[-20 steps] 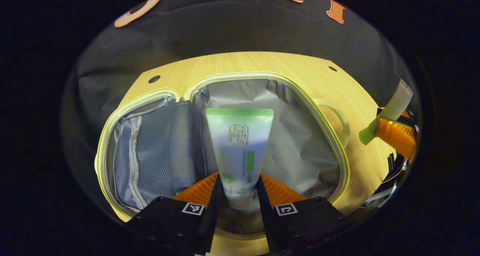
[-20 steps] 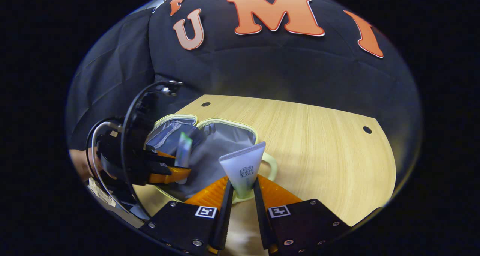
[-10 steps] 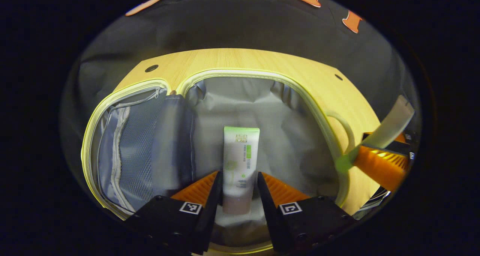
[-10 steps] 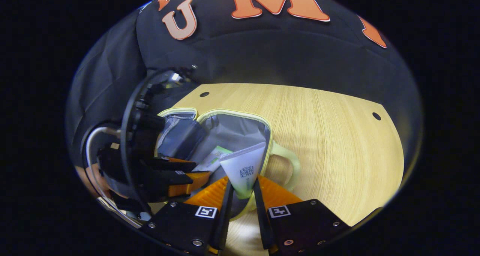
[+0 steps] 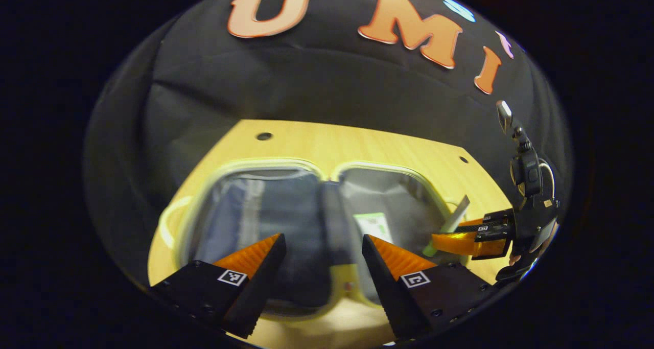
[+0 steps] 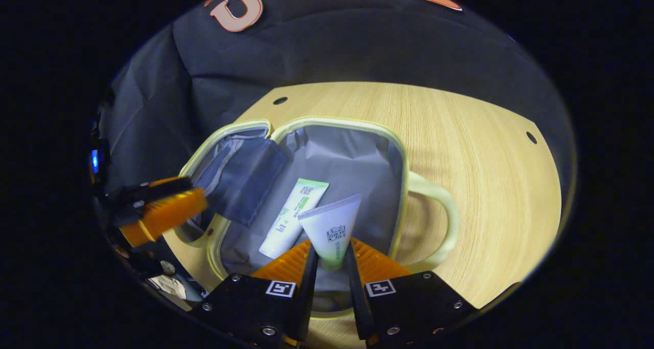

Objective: First open the suitcase, pack the skin care products into it, and then close the suitcase.

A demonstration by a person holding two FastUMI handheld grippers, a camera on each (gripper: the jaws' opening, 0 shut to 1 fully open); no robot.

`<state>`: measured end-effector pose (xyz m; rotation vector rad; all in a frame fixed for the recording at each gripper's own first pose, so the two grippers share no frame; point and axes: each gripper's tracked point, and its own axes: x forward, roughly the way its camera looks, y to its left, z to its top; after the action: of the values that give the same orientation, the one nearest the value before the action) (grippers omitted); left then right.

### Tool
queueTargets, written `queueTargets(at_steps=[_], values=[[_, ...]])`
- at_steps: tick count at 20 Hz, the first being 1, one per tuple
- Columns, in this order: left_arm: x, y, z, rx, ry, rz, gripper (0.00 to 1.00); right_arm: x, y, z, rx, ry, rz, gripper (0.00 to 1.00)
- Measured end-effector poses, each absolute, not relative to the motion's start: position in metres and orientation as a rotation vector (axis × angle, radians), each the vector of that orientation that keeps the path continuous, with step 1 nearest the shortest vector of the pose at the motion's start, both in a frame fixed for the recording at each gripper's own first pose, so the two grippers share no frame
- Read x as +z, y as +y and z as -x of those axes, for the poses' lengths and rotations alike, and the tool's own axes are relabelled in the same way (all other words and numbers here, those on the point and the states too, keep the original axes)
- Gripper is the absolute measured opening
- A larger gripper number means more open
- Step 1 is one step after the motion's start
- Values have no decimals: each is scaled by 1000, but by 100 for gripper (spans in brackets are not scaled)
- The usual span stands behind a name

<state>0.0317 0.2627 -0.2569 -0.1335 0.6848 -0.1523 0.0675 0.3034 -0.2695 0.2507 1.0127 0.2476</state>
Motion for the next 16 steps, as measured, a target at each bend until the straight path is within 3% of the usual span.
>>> queueTargets(at_steps=[8, 9, 10, 11, 14, 16], values=[[-264, 414, -12, 155, 657, 364, 93, -279, 308, -64, 178, 1096, -266, 32], [-270, 430, -11, 168, 663, 412, 93, -277, 308, -65, 174, 1089, -268, 41], [-277, 438, -14, 175, 662, 470, 94, -275, 306, -65, 172, 1083, -271, 41], [-284, 446, -16, 175, 663, 539, 94, -274, 306, -66, 169, 1071, -275, 48], [-301, 461, -27, 186, 658, 775, 93, -260, 300, -69, 160, 1018, -299, 58], [-311, 465, -36, 172, 647, 923, 93, -249, 290, -70, 149, 977, -304, 72]])
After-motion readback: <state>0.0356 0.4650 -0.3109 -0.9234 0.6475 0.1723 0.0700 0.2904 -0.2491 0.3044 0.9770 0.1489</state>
